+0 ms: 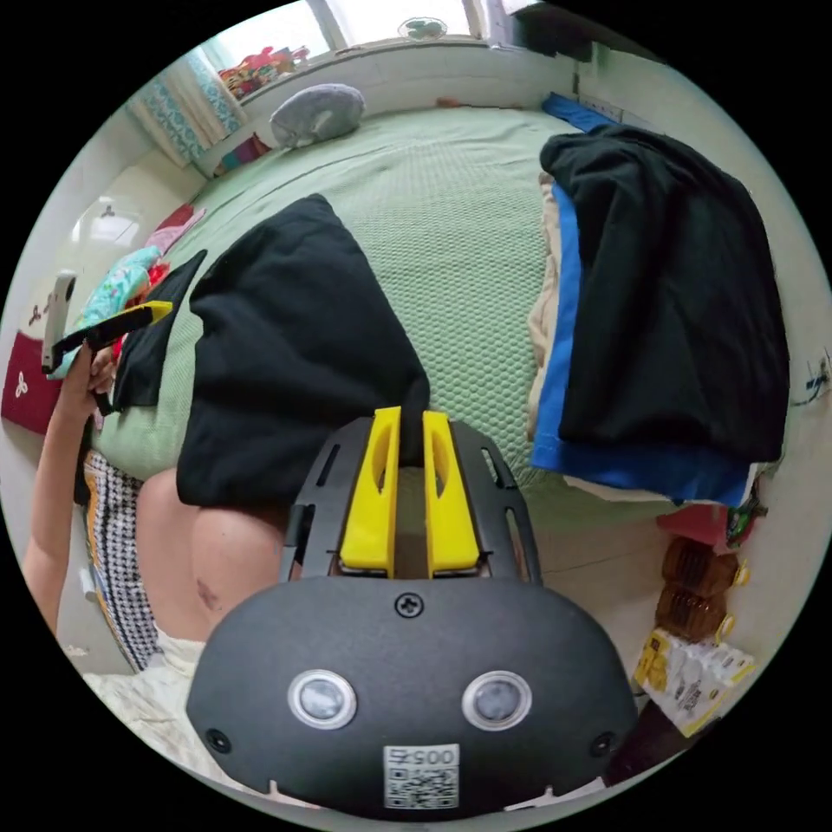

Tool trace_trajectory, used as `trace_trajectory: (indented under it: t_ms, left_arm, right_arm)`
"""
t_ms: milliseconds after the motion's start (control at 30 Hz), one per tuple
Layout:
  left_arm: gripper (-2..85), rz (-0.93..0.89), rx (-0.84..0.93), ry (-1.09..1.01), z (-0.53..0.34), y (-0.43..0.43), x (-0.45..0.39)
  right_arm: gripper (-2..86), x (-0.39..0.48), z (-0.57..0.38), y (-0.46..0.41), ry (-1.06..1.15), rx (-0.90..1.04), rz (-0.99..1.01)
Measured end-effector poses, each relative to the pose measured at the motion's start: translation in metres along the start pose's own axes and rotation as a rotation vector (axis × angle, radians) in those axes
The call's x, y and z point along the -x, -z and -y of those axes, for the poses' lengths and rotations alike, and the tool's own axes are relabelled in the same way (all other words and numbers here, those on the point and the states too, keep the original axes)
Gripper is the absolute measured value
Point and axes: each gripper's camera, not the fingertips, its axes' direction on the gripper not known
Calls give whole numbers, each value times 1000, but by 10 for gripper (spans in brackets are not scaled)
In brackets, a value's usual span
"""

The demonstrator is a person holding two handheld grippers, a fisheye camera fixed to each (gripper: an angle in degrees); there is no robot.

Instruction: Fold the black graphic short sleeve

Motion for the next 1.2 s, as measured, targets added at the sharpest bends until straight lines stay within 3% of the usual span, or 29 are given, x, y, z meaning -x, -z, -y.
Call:
trace_trajectory:
  t_ms: [233, 467, 700, 967, 1200]
  left_arm:
    - [152, -150, 47, -5, -68, 0, -65]
    - [179, -120, 144, 62, -104, -29, -109]
    - [226, -119, 80, 226, -133, -51, -120]
    - [204, 124, -81, 386, -161, -48, -144]
    - [132, 160, -35, 356, -161, -25, -157]
  right_arm:
    - [27, 11, -10, 39, 37, -80, -36]
    - [23, 17, -25, 68, 53, -130, -63]
    - [17, 20, -38, 79, 75, -177, -69]
    - [6, 16, -33, 64, 78, -152, -41]
    - [-12, 10, -23, 54, 76, -135, -16]
